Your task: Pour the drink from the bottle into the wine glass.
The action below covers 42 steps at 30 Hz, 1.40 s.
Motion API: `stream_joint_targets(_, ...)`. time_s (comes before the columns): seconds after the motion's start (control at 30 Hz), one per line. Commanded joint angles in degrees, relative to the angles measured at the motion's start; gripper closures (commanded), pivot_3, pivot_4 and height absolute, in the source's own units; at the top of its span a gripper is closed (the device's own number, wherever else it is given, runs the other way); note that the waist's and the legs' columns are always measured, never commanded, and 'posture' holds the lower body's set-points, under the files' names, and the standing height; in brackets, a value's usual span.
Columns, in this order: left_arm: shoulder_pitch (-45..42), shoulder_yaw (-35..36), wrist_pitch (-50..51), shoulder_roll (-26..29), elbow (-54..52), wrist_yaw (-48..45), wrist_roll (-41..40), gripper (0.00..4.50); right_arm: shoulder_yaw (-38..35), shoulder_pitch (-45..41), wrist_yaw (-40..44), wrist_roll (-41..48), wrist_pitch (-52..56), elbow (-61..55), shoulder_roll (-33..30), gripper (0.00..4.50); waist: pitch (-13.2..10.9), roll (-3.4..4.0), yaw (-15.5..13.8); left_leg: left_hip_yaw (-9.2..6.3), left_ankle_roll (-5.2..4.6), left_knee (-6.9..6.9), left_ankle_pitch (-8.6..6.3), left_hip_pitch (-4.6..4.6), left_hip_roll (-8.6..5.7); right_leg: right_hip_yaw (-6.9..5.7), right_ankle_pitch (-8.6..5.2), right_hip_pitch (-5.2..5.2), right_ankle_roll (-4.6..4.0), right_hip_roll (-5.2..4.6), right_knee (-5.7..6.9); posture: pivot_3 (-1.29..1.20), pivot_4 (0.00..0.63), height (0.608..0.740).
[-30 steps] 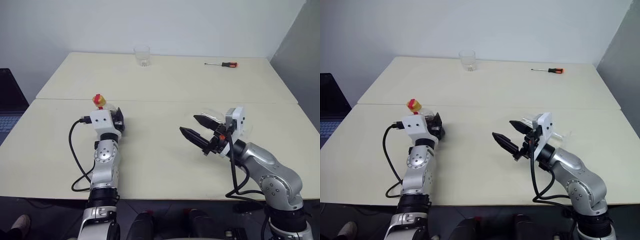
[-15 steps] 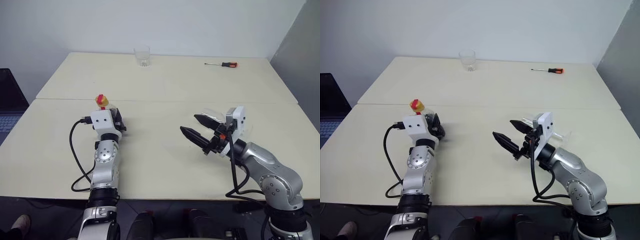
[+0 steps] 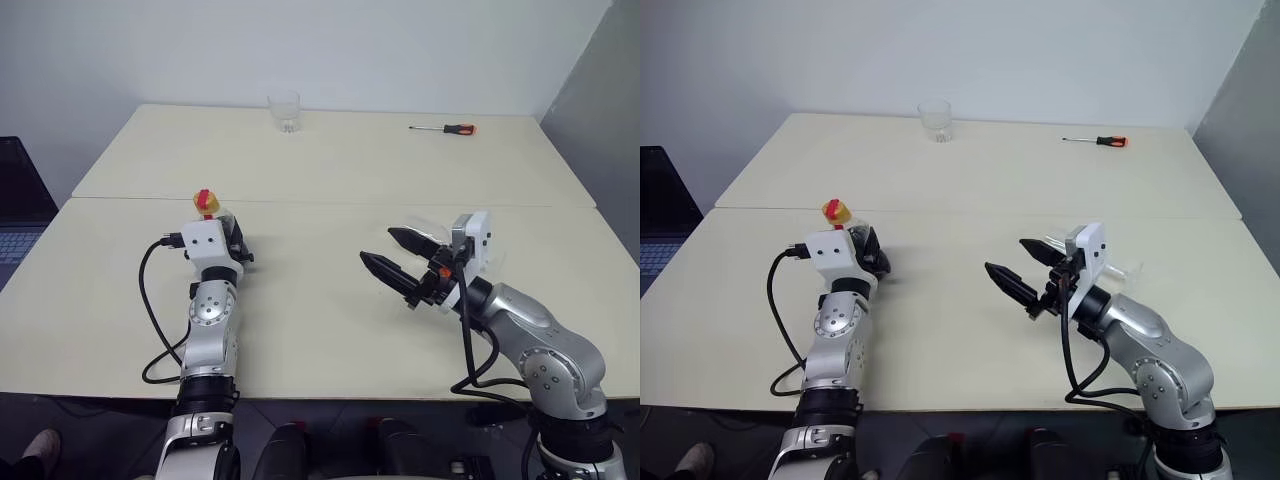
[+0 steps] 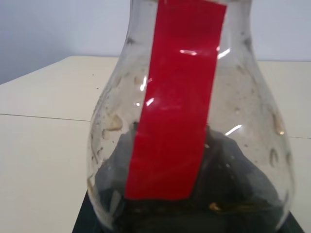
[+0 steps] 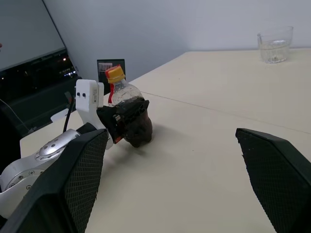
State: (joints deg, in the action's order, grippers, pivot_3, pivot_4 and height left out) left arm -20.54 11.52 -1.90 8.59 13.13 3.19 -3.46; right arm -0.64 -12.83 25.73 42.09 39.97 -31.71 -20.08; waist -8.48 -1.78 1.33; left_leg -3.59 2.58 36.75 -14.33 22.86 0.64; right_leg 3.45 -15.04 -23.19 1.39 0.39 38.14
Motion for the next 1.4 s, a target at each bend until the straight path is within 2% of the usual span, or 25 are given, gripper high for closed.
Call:
stream_joint_targets(0.03, -0.65, 0.12, -1.69, 0.52, -1.19, 0.11, 0.30, 2.97, -1.00, -1.05, -0.02, 0.82, -0.77, -1.16, -0.09, 0.00, 0.00, 0.00, 0.00, 0.00, 0.00, 0.00, 0.00, 0.00, 0.00, 0.00, 0.00, 0.00, 0.00, 0.00, 0.00, 0.00, 0.150, 0.740)
stream_joint_targets(0.23, -0.61, -0.57, 1.16, 0.69, -2.48, -2.44, -1.21, 3.00, -0.77, -1.63, -0.19, 0.24, -0.99, -1.19, -0.06, 0.00, 0.00, 0.00, 0.00, 0.00, 0.00, 0.00, 0.00, 0.00, 0.00, 0.00, 0.00, 0.00, 0.00, 0.00, 0.00, 0.00, 0.150, 0.740)
stream_joint_targets(0.53, -1.07, -1.76, 12.87, 2.61, -9.77, -13.91, -9.32, 3.03, 4.13, -4.99, 0.60, -10.13, -4.15, 2.40, -3.19, 0.00, 0.00, 0.00, -0.24, -0.07, 0.00, 0.09, 0.00, 0.04, -0.03, -0.07, 0.00, 0.00, 0.00, -0.01, 0.01, 0.00, 0.150, 0.740)
stream_joint_targets(0.77, -2.59, -5.24, 21.68, 4.90, -15.01, -25.66, -16.62, 3.03, 7.00, -10.18, 2.28, -14.69, -8.30, 7.64, -0.56, 0.00, -0.02, 0.02, -0.10, -0.07, 0.01, 0.09, 0.00, 0.05, -0.03, -0.08, 0.00, -0.01, 0.00, 0.00, 0.01, 0.00, 0.150, 0.740)
stream_joint_targets(1.13, -6.19, -11.22, 27.93, 8.29, -16.15, -39.27, -20.13, 3.03, 6.91, -20.37, 6.31, -12.49, -7.62, 15.22, 4.17, 0.00, -0.07, 0.08, 0.21, -0.09, 0.01, 0.09, 0.00, 0.05, -0.01, -0.08, 0.00, -0.03, 0.00, 0.00, 0.02, 0.00, 0.150, 0.740)
stream_joint_targets(1.4, -7.62, -14.91, 26.85, 12.85, -15.42, -49.34, -19.57, 3.03, 6.44, -24.50, 9.71, -11.79, -6.66, 19.49, 5.39, 0.00, -0.16, 0.23, 0.36, -0.06, 0.01, 0.08, 0.00, 0.05, -0.01, -0.06, 0.00, -0.05, -0.01, 0.01, 0.02, 0.00, 0.150, 0.740)
